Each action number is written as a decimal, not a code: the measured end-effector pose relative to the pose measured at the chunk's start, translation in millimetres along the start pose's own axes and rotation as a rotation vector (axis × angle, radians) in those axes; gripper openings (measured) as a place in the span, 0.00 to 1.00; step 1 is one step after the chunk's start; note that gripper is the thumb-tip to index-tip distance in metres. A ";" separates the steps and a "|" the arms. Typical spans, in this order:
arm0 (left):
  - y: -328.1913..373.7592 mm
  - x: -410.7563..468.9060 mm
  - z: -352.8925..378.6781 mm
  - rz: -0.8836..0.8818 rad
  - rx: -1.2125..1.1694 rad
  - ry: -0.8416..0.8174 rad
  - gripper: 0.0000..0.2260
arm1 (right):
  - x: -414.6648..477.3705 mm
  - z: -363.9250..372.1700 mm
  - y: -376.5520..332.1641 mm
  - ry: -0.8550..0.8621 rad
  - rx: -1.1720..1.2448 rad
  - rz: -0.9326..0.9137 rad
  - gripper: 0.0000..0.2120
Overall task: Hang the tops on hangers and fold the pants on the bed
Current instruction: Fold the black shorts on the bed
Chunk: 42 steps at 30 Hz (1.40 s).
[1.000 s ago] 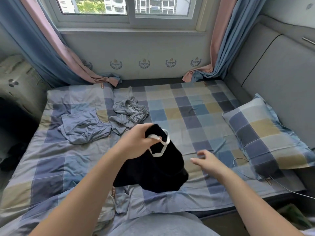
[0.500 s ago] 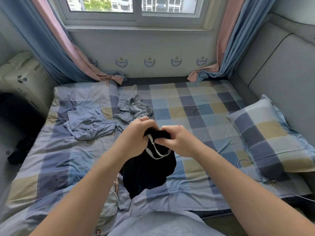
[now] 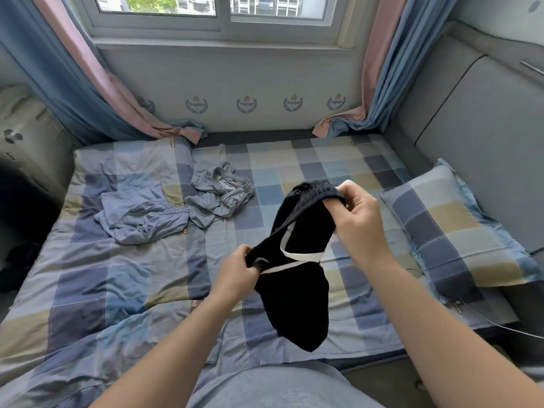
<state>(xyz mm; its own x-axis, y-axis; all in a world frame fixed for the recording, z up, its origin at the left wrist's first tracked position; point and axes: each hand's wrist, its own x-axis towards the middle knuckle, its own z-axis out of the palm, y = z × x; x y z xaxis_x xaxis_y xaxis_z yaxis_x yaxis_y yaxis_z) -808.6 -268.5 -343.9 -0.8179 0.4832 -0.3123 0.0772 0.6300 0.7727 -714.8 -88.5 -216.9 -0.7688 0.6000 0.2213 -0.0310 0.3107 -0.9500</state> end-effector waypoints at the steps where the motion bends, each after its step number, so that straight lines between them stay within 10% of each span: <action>1: -0.3 0.3 0.4 -0.025 -0.005 -0.002 0.02 | 1.0 -5.5 5.3 0.050 0.004 0.037 0.15; 8: 12.8 9.8 -11.9 -0.208 -0.299 -0.028 0.14 | -0.4 -37.8 41.8 0.220 -0.147 0.251 0.16; 19: 57.6 8.6 -42.4 -0.116 -0.761 -0.167 0.10 | -26.6 -23.8 127.8 -0.410 -0.877 0.596 0.09; 25: 74.6 -1.5 -43.9 -0.018 -0.759 -0.301 0.10 | -30.8 27.8 106.4 -0.574 -0.350 0.506 0.19; 28: 75.9 -3.6 -47.9 0.014 -0.740 -0.238 0.10 | -23.6 41.9 97.8 -0.562 -0.140 0.450 0.08; 34: 41.7 7.2 -64.3 0.155 -0.121 0.058 0.15 | -0.8 31.2 56.6 -0.388 0.139 0.388 0.09; 42: 3.0 5.0 -41.6 -0.034 0.202 -0.117 0.17 | 16.2 29.6 33.8 -0.224 0.154 0.399 0.08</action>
<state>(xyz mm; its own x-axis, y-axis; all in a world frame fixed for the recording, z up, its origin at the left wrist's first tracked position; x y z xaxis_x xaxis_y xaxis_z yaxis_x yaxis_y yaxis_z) -836.2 -289.5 -320.2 -0.7513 0.5192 -0.4073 0.1726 0.7504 0.6380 -747.2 -90.1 -251.9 -0.8580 0.4715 -0.2039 0.2130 -0.0347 -0.9764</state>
